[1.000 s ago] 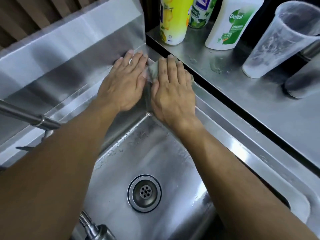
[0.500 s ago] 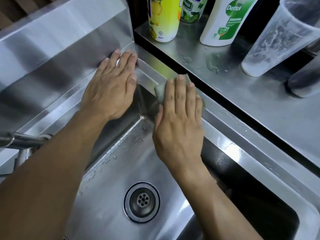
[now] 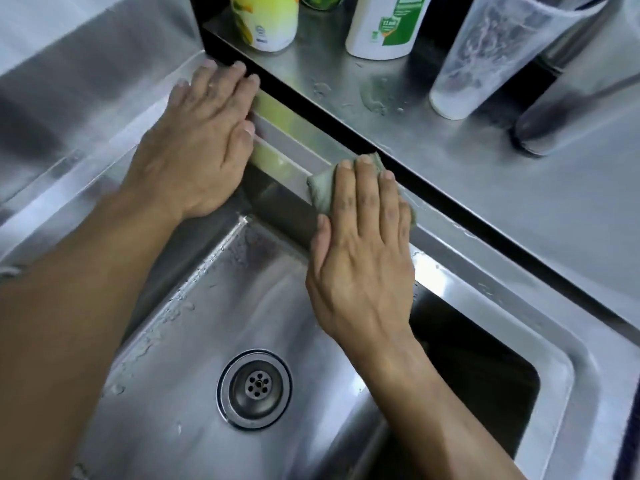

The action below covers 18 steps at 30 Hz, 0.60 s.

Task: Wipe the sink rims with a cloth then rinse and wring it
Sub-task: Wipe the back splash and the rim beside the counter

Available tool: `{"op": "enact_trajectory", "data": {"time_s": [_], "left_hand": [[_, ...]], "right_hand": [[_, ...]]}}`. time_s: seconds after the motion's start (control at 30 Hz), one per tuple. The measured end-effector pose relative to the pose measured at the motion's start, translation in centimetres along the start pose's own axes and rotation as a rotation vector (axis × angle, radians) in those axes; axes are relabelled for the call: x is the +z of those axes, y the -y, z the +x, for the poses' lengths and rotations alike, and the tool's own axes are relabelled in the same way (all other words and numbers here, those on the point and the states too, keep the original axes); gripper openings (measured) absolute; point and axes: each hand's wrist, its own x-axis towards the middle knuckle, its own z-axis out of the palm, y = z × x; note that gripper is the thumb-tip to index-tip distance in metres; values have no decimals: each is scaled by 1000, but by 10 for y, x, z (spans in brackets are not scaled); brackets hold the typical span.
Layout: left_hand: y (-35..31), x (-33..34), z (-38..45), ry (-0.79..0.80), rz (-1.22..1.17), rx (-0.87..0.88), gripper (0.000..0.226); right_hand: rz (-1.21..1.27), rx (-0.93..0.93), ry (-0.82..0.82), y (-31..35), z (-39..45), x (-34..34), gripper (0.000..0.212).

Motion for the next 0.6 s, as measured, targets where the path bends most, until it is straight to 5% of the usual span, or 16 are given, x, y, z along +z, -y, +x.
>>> {"op": "enact_trajectory", "data": {"time_s": [0.2,0.43,0.6], "left_hand": [[-16,15,-1,-47,5,77,59],[-18,15,-1,-32,41,67,57],[-23,14,-1,-52,17,37,58]], "right_hand": [[73,13,-8,27,56,17,55],[-63,42,73,-36,-13,-19,58],[13,20,16,5,23,1,59]]}}
